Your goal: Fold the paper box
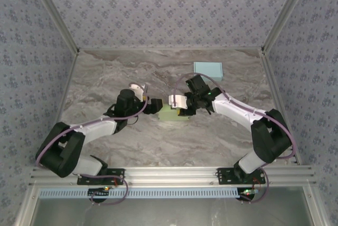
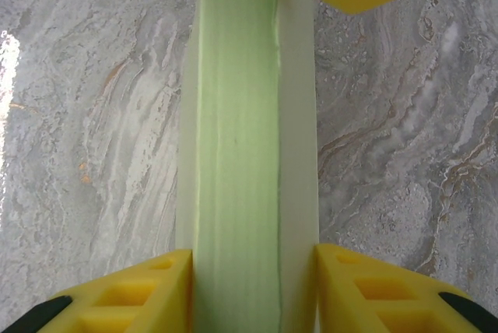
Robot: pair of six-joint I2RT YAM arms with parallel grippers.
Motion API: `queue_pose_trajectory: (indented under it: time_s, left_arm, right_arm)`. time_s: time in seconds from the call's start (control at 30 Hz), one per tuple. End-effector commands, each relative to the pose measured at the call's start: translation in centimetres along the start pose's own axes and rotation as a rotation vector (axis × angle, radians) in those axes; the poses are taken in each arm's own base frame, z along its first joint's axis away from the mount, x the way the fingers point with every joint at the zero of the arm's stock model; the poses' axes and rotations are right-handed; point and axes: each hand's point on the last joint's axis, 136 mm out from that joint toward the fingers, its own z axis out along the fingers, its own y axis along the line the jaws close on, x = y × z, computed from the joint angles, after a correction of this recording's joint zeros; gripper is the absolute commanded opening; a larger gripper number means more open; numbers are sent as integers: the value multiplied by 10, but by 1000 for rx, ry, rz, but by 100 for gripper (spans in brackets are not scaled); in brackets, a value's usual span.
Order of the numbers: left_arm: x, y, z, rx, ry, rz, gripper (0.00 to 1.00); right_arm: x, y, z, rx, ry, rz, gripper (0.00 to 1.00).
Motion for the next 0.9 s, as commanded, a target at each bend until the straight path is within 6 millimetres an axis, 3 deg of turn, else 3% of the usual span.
queue_pose_trajectory:
  time_s: [0.0, 0.27, 0.4, 0.7, 0.87]
  left_arm:
    - [19, 9, 4, -3, 39, -7, 90]
    - [39, 19, 3, -20, 59, 7, 86]
    - [45, 25, 4, -47, 71, 23, 86]
    - [53, 37, 12, -100, 91, 48, 85]
    - [58, 40, 14, -121, 103, 49, 85]
  right_arm:
    - [24, 30, 13, -130, 68, 55, 42]
    - [27, 28, 15, -153, 60, 94, 43]
    - [21, 33, 12, -191, 30, 105, 49]
    - [-14, 28, -28, -232, -191, 212, 70]
    - [-28, 17, -60, -212, -313, 289, 71]
